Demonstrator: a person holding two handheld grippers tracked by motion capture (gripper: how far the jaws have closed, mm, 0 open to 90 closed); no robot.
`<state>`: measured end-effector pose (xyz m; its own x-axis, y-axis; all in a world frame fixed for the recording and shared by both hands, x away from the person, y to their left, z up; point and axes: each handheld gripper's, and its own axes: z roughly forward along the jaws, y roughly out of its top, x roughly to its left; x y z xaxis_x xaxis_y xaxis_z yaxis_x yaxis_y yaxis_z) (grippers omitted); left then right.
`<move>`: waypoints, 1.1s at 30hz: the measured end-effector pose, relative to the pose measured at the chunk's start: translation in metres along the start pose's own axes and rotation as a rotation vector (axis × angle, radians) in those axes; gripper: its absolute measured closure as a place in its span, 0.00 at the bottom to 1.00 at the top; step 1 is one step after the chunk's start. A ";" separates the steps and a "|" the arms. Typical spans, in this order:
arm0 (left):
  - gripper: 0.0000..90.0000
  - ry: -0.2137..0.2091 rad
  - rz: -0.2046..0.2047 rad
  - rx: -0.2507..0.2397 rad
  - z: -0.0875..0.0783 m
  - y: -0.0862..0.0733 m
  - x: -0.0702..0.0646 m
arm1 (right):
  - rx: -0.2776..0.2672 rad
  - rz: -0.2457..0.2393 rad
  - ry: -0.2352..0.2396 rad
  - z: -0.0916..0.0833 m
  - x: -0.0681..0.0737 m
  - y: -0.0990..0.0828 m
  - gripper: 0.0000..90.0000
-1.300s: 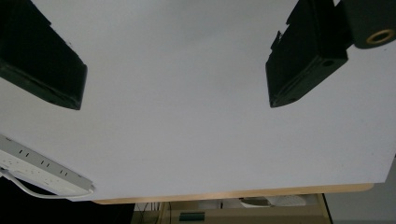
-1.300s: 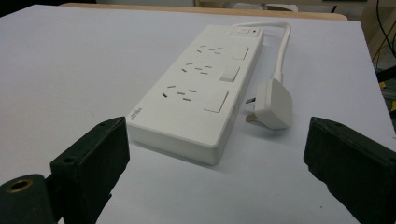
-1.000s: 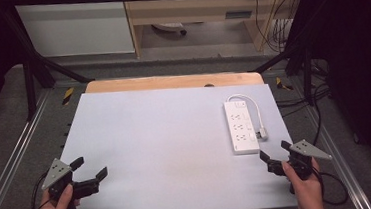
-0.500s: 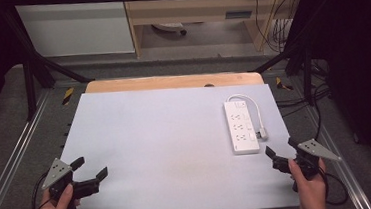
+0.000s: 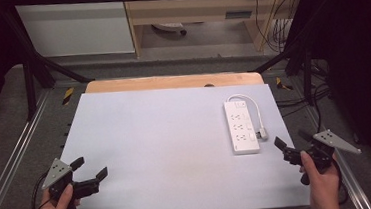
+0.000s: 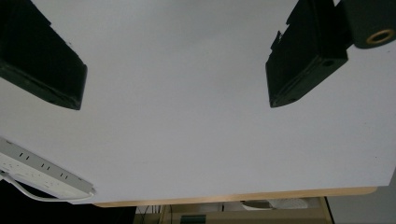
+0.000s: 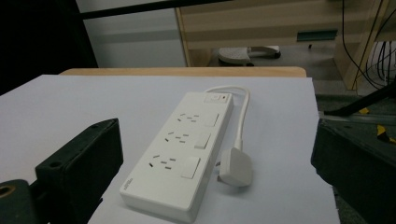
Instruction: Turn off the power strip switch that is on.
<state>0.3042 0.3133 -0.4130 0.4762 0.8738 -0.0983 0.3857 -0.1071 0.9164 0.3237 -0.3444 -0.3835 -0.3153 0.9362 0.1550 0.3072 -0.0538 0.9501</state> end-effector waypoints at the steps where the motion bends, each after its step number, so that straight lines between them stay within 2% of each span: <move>1: 0.06 0.000 0.000 0.000 0.000 0.000 0.000 | -0.010 0.006 0.001 -0.001 -0.001 0.003 0.03; 15: 0.06 0.001 -0.002 0.001 0.000 0.000 0.000 | -0.022 0.024 -0.004 0.002 -0.004 0.025 0.07; 24: 0.06 0.003 -0.005 0.002 0.000 -0.001 0.001 | 0.000 0.000 -0.010 0.010 -0.002 0.029 0.08; 28: 0.06 0.005 -0.007 0.008 0.001 -0.001 0.001 | 0.000 -0.015 -0.007 0.019 0.003 0.031 0.18; 30: 0.06 0.005 -0.007 0.009 0.001 -0.002 0.001 | -0.002 -0.016 -0.004 0.022 0.005 0.031 0.20; 33: 0.06 0.004 -0.006 0.007 0.001 -0.002 0.001 | -0.012 -0.034 -0.011 0.031 0.011 0.034 0.31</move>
<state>0.3047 0.3140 -0.4147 0.4706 0.8764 -0.1026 0.3943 -0.1048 0.9130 0.3579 -0.3250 -0.3579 -0.3152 0.9414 0.1197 0.2855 -0.0262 0.9580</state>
